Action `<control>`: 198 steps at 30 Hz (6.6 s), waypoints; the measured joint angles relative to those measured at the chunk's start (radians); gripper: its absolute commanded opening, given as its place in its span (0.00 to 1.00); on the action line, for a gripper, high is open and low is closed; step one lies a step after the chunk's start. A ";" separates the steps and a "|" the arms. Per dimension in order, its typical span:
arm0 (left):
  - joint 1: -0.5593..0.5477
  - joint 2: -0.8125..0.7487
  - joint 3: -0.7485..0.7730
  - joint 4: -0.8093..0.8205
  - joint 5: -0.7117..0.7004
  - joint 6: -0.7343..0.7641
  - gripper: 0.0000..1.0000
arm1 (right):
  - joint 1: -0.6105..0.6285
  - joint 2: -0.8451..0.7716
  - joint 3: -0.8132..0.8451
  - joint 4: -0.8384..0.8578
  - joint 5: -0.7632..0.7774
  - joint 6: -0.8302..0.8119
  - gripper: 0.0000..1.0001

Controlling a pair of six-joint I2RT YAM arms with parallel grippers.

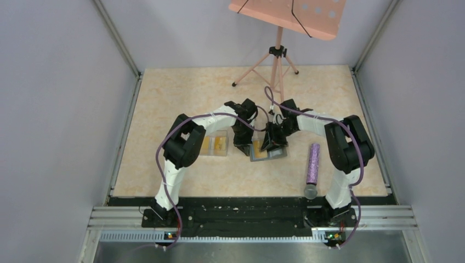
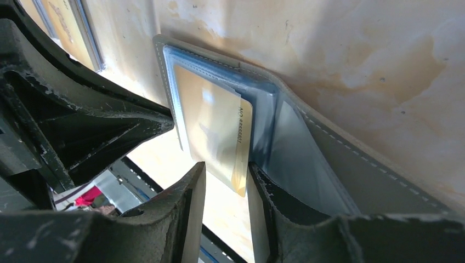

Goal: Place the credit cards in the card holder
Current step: Insert the credit card into the card holder, then turn over the card slot in the card holder.

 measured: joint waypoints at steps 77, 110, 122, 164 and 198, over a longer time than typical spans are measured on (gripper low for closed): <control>0.104 -0.197 -0.320 0.534 0.261 -0.224 0.41 | -0.050 -0.013 -0.042 0.004 0.045 -0.037 0.00; 0.072 -0.112 -0.221 0.428 0.212 -0.190 0.35 | -0.054 0.000 -0.042 0.011 0.014 -0.044 0.00; 0.056 -0.098 -0.161 0.394 0.209 -0.166 0.06 | -0.055 0.003 -0.042 0.013 -0.002 -0.047 0.00; 0.032 -0.052 -0.037 0.244 0.318 -0.147 0.38 | -0.187 -0.183 -0.077 0.231 -0.233 0.116 0.38; 0.488 -0.589 -0.521 0.473 0.290 -0.168 0.38 | 0.044 -0.005 0.167 0.149 -0.213 0.117 0.53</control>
